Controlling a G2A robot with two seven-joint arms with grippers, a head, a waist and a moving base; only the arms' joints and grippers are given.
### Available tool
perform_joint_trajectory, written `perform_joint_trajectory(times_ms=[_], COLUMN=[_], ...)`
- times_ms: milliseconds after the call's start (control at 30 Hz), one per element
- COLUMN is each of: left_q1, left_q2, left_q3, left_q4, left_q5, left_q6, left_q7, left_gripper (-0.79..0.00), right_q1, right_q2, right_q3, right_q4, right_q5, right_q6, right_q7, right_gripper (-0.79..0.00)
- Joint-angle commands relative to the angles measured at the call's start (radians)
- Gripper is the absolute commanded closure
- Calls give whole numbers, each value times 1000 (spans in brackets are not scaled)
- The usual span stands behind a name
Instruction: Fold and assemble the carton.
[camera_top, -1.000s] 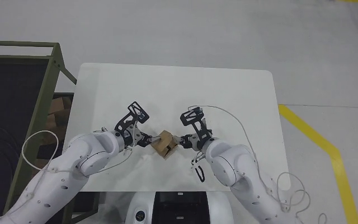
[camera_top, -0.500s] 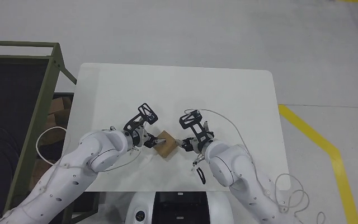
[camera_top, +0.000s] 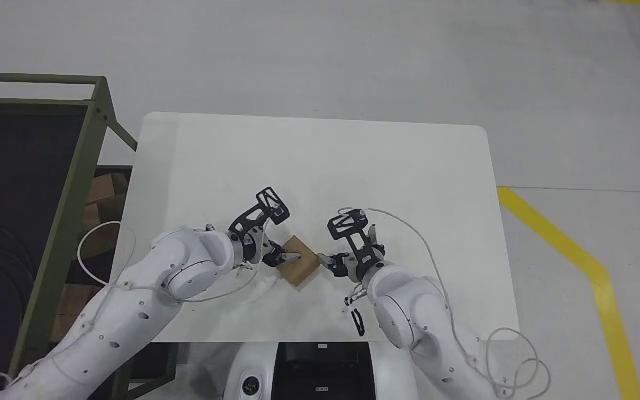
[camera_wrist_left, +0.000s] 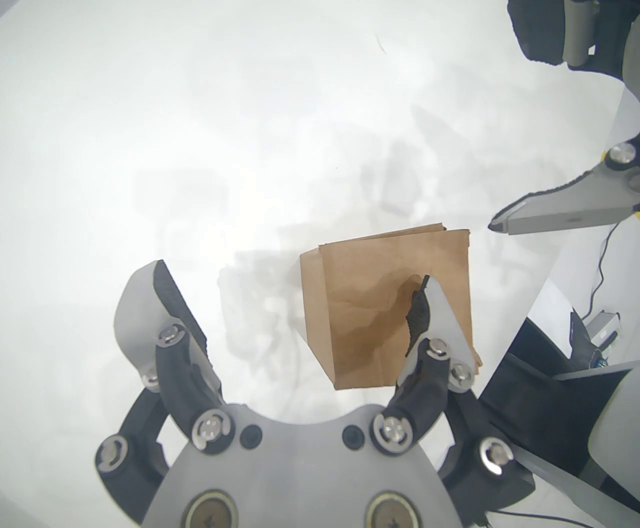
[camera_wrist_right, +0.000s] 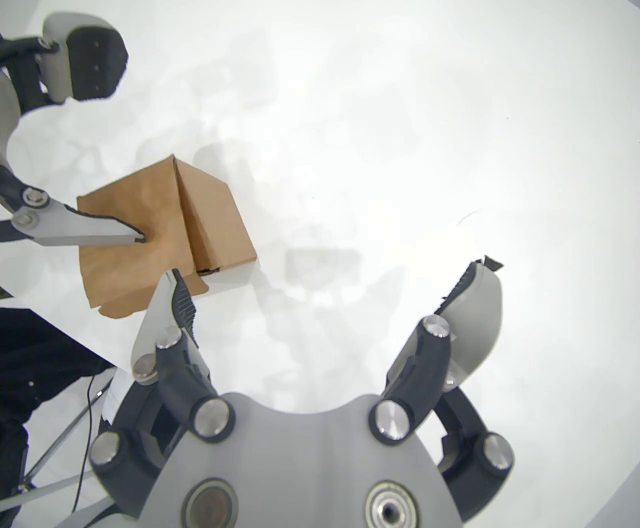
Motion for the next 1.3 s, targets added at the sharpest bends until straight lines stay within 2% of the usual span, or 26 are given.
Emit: perform_joint_trajectory(times_ms=[0, 200, 300, 400, 467, 600, 700, 800, 1033, 1267], left_q1=[-5, -7, 1, 10, 14, 19, 18, 17, 13, 8], left_q2=[-2, -5, -4, -1, 0, -1, -2, -4, -8, -13], left_q3=[-4, -22, -41, -59, -67, -72, -66, -61, -48, -39], left_q4=[5, 3, -2, -5, -6, -5, -5, -2, 0, 2], left_q5=[-13, -46, -60, -74, -77, -76, -59, -51, -27, -20], left_q6=[0, 9, -1, -20, -30, -43, -54, -62, -72, -73], left_q7=[-14, -27, -30, -40, -47, -59, -73, -76, -85, -103], left_gripper=[-785, -785, -785, -785, -785, -785, -785, -785, -785, -785], right_q1=[2, 0, -18, -49, -71, -114, -171, -215, -226, -175], right_q2=[0, 0, 6, 18, 24, 29, 34, 41, 54, 36], right_q3=[0, 0, -1, -11, -17, -19, -3, 15, 0, -60], right_q4=[0, 2, 10, 2, -4, -19, -33, -46, -49, -12], right_q5=[0, 1, -31, -121, -181, -257, -267, -283, -381, -433], right_q6=[-2, -4, -81, -177, -205, -181, -145, -145, -303, -267], right_q7=[6, 0, -74, -134, -170, -275, -390, -453, -418, -328], right_gripper=[-785, -785, -785, -785, -785, -785, -785, -785, -785, -785])
